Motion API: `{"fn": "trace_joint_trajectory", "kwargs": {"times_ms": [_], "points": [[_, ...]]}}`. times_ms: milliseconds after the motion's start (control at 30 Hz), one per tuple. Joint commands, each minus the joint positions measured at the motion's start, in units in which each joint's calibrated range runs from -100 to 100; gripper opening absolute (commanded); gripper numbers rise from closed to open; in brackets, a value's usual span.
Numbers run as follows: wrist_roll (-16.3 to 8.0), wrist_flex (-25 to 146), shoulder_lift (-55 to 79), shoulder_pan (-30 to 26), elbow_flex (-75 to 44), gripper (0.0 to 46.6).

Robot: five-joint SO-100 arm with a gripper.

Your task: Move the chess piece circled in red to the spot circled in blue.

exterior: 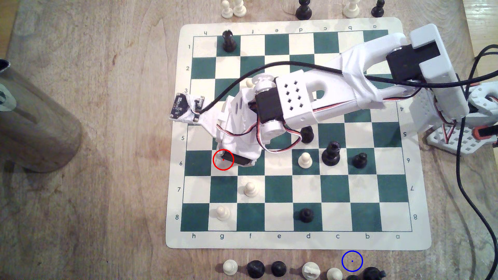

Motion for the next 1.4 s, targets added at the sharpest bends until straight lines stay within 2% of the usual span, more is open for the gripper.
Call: {"fn": "trace_joint_trajectory", "kwargs": {"times_ms": [0, 233, 433, 667, 733, 867, 1167, 1367], "points": [[-0.44, 2.95, -12.49, 1.14, -7.68, 0.5], [0.29, 6.72, -25.98, -0.43, -3.87, 0.5], [1.32, 6.8, -41.6, -7.31, 12.9, 0.5], [2.59, 10.32, -52.98, -14.04, 23.42, 0.5], [2.78, 11.88, -55.7, -18.26, 26.14, 0.5], [2.83, 10.9, -58.75, -24.83, 33.03, 0.5], [3.03, 3.77, -59.85, -33.04, 44.36, 0.5], [2.78, -2.45, -55.7, -34.68, 47.08, 0.5]]}}
